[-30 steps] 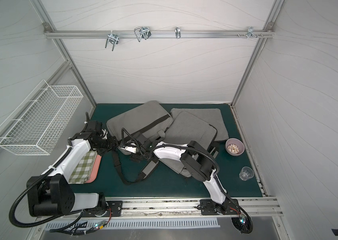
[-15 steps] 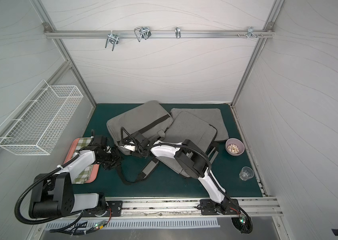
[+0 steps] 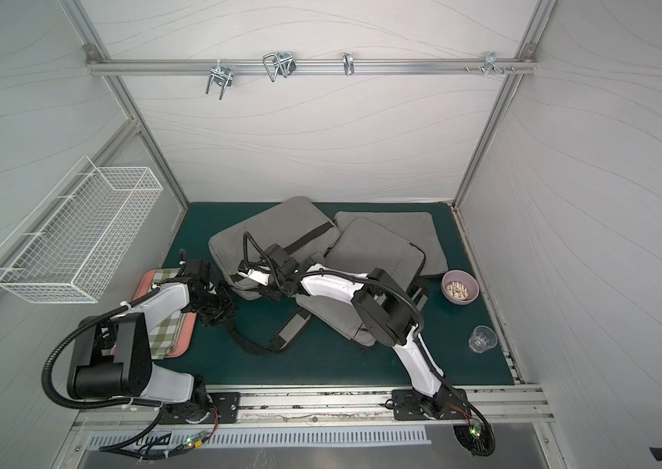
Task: Open the zippered laptop bag and take out the laptop
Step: Pick up the zippered laptop bag from the center of the board.
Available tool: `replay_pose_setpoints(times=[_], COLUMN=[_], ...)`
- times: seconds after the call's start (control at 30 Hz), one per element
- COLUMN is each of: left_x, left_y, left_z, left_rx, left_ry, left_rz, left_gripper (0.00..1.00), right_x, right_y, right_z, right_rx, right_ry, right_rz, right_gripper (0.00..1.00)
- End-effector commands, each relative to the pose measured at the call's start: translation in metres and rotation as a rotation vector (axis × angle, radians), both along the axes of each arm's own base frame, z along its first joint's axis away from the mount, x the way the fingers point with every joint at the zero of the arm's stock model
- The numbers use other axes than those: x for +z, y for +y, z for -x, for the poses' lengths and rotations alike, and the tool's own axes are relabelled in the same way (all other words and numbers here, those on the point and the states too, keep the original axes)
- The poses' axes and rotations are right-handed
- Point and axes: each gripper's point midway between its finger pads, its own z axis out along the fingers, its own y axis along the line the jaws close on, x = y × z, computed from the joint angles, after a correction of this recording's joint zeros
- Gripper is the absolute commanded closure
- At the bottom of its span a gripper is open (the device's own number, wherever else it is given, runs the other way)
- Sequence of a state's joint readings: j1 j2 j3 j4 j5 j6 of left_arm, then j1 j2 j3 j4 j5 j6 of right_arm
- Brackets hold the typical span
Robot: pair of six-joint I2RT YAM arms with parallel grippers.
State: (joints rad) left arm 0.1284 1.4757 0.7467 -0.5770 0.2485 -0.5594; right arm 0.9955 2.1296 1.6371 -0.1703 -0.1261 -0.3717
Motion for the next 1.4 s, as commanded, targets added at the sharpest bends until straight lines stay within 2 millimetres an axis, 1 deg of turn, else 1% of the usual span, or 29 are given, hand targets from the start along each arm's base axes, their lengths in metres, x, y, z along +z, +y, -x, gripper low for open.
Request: replay_pose_setpoints(times=[0.0,0.07,0.13,0.23,0.3,0.37,0.43,0.5,0.57,0.67,0.73,0.83,0.87,1.0,1.1,1.2,1.27,1.37], left_x=[-0.007,0.004,0.007,0.014,0.026,0.041,0.054,0.069,0.077,0.076,0.079,0.083,0.087,0.103,0.103,0.104,0.106,0.108], left_y=[0.039,0.049,0.059,0.073,0.082,0.092,0.096,0.089,0.081,0.066,0.051,0.036,0.031,-0.009,-0.029,-0.044,-0.047,-0.051], left_z=[-0.006,-0.018,-0.025,-0.041,-0.052,-0.065,-0.073,-0.071,-0.057,-0.031,-0.016,0.004,0.007,-0.001,-0.008,-0.024,-0.036,-0.049], left_rx=[0.008,-0.009,-0.014,-0.006,-0.014,-0.033,-0.054,-0.069,-0.056,-0.046,-0.065,-0.097,-0.11,-0.235,-0.275,-0.305,-0.331,-0.381], left_ry=[0.019,-0.013,-0.001,-0.021,-0.043,-0.063,-0.079,-0.104,-0.126,-0.123,-0.132,-0.13,-0.145,-0.321,-0.43,-0.562,-0.634,-0.714], left_rz=[-0.158,-0.208,-0.222,-0.236,-0.271,-0.32,-0.342,-0.322,-0.295,-0.246,-0.212,-0.197,-0.188,-0.082,0.011,0.082,0.091,0.088], left_gripper=[0.52,0.53,0.53,0.53,0.52,0.48,0.45,0.42,0.4,0.38,0.38,0.37,0.37,0.41,0.45,0.52,0.55,0.58], right_x=[0.061,0.069,0.076,0.078,0.078,0.08,0.082,0.079,0.076,0.075,0.075,0.076,0.076,0.079,0.081,0.08,0.078,0.076], right_y=[-0.007,-0.01,-0.012,-0.014,-0.016,-0.017,-0.018,-0.019,-0.021,-0.023,-0.025,-0.028,-0.029,-0.031,-0.033,-0.036,-0.037,-0.037], right_z=[0.001,0.006,0.009,0.014,0.013,0.014,0.014,0.014,0.011,0.007,0.003,-0.003,-0.004,-0.008,-0.013,-0.016,-0.018,-0.02], right_rx=[0.005,0.017,0.023,0.028,0.016,0.007,-0.005,-0.016,-0.028,-0.039,-0.045,-0.079,-0.085,-0.097,-0.108,-0.111,-0.116,-0.118], right_ry=[0.014,0.036,0.059,0.104,0.146,0.191,0.225,0.246,0.277,0.302,0.31,0.362,0.368,0.418,0.446,0.469,0.488,0.508], right_rz=[-0.095,-0.108,-0.124,-0.121,-0.117,-0.122,-0.127,-0.109,-0.096,-0.096,-0.092,-0.095,-0.092,-0.104,-0.103,-0.102,-0.106,-0.102], right_gripper=[1.0,1.0,1.0,1.0,1.0,1.0,1.0,1.0,1.0,1.0,1.0,1.0,1.0,1.0,1.0,1.0,1.0,1.0])
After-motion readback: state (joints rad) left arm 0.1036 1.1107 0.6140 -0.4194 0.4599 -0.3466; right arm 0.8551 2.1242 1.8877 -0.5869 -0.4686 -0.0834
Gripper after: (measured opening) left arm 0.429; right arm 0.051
